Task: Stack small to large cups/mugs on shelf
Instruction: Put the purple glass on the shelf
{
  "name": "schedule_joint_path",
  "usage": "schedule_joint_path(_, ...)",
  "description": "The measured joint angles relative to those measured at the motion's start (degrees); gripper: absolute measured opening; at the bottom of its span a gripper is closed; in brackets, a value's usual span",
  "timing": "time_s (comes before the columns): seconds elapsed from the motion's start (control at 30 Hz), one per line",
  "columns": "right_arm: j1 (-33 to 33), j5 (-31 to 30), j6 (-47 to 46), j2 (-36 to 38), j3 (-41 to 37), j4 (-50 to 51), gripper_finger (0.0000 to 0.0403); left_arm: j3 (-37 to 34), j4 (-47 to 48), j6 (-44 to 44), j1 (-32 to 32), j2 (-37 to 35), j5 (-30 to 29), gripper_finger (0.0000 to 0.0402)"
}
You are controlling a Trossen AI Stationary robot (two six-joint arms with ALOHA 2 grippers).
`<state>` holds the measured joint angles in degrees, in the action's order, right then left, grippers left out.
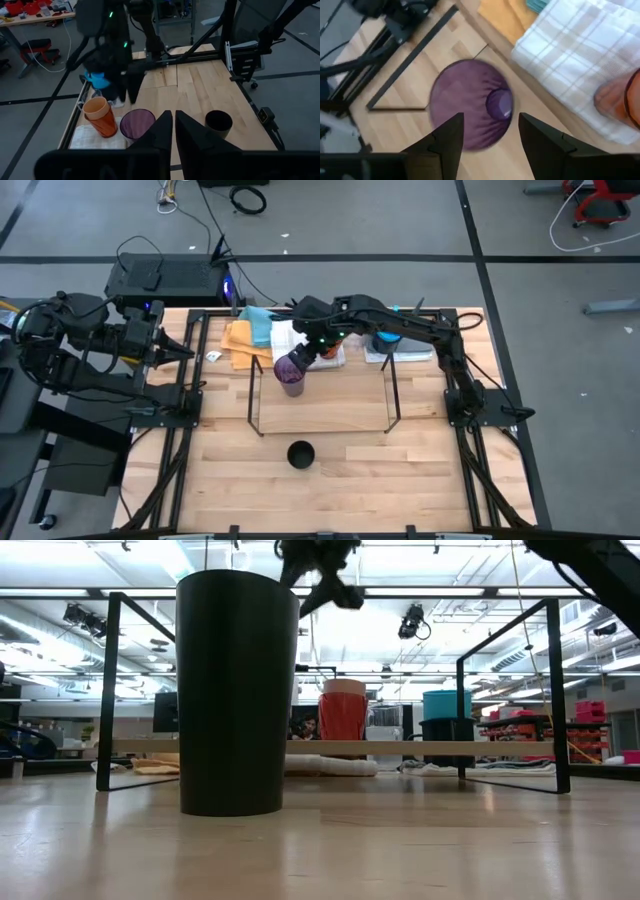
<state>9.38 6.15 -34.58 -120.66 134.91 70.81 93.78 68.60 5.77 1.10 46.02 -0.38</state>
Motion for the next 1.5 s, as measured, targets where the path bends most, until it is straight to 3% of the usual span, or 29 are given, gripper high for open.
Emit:
schedule_joint_path(0.3, -4.62, -1.6, 19.6, 2.29, -0.13, 4.75, 0.0195, 0.0, 0.37, -0.12, 0.01, 0.0, 0.0, 0.0038)
schedule_joint_path(0.5, -6.38, -8.7, 28.55, 1.4, -0.21, 6.56, 0.0195, 0.0, 0.37, -0.12, 0.0, 0.0, 0.0, 0.0033)
schedule_joint_path(0.93, -5.13, -8.98, 28.37, -0.53, -6.74, 5.97, 0.0203, 0.0, 0.35, -0.55, -0.01, 0.0, 0.0, 0.0038)
schedule_joint_path(1.2, -5.13, -9.09, 28.38, -0.53, -12.22, 0.08, 0.0203, 0.0, 0.3, -0.55, -0.02, 0.0, 0.0, 0.0037)
schedule_joint_path(1.5, -4.63, -10.12, 29.13, -0.48, -13.2, -4.87, 0.0203, 0.0, 0.28, -0.55, 0.0, 0.0, 0.0, 0.003)
